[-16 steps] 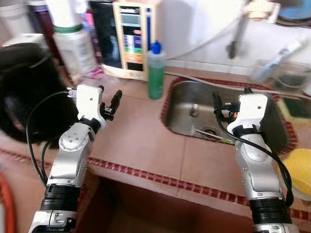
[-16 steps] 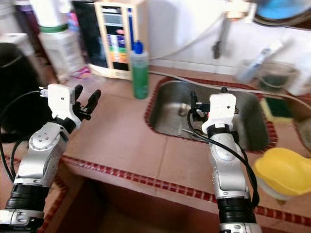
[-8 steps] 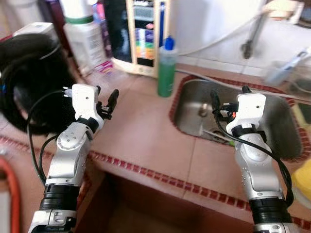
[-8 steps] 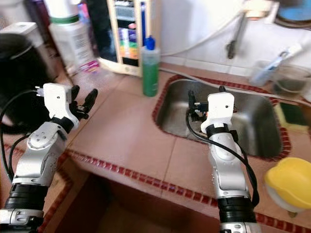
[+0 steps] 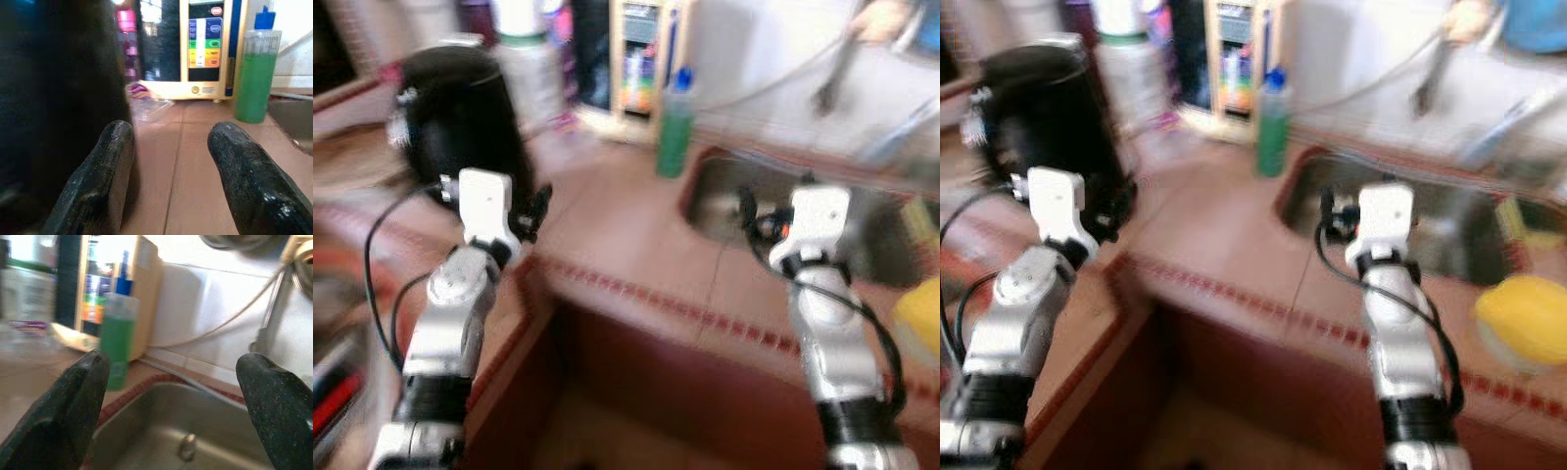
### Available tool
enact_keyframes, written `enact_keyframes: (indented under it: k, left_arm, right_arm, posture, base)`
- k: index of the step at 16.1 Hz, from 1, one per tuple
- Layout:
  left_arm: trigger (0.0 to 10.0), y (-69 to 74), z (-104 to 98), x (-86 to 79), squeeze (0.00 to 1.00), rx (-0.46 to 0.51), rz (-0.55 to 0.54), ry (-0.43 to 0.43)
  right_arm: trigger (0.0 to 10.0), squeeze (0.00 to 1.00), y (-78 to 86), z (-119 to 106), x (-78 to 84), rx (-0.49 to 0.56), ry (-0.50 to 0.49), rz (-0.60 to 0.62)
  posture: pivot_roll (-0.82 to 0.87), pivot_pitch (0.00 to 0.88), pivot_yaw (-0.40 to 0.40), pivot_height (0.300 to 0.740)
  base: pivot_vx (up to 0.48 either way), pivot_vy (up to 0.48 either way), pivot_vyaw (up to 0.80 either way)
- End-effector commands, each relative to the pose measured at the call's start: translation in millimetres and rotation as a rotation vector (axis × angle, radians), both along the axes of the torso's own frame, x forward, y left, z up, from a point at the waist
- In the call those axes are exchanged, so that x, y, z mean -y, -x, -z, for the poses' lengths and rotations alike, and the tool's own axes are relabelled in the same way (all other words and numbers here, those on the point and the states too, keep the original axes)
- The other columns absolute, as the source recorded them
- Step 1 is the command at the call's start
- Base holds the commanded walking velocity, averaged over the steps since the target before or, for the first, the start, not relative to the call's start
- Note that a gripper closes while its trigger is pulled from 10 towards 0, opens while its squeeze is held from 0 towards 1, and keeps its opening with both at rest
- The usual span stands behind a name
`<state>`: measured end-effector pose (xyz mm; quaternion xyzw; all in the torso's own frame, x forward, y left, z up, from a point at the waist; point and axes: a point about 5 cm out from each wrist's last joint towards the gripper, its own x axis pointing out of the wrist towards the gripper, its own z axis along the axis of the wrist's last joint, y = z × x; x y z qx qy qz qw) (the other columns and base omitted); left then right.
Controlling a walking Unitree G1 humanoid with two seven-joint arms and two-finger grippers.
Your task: Kitchen organization
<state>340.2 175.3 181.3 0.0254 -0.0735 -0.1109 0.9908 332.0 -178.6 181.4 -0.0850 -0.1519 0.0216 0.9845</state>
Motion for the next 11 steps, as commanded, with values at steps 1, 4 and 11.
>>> enact_keyframes:
  k: [1, 4, 11]
  left_arm:
    - [10.0, -0.5, -7.7, 4.3, 0.0, 0.026, 0.026, -0.024]
    - [10.0, -0.1, -8.5, 4.3, 0.0, 0.038, 0.033, -0.029]
    - [10.0, 4.0, -9.9, 2.7, 0.0, 0.056, 0.095, -0.017]
  right_arm:
    - [10.0, 0.0, 0.5, -1.5, 3.1, 0.007, 0.002, 0.005]
    - [10.0, 0.0, 0.1, -1.7, 2.7, 0.006, 0.005, 0.006]
    - [10.0, 0.0, -1.5, 0.8, 2.8, -0.017, -0.009, 0.015]
  posture:
    - [-0.17, 0.014, 0.03, 0.74]
    - [-0.17, 0.016, 0.029, 0.74]
    - [-0.17, 0.015, 0.03, 0.74]
  base:
    - [0.0, 0.0, 0.0]
    - [0.0, 0.0, 0.0]
    - [0.0, 0.0, -0.45]
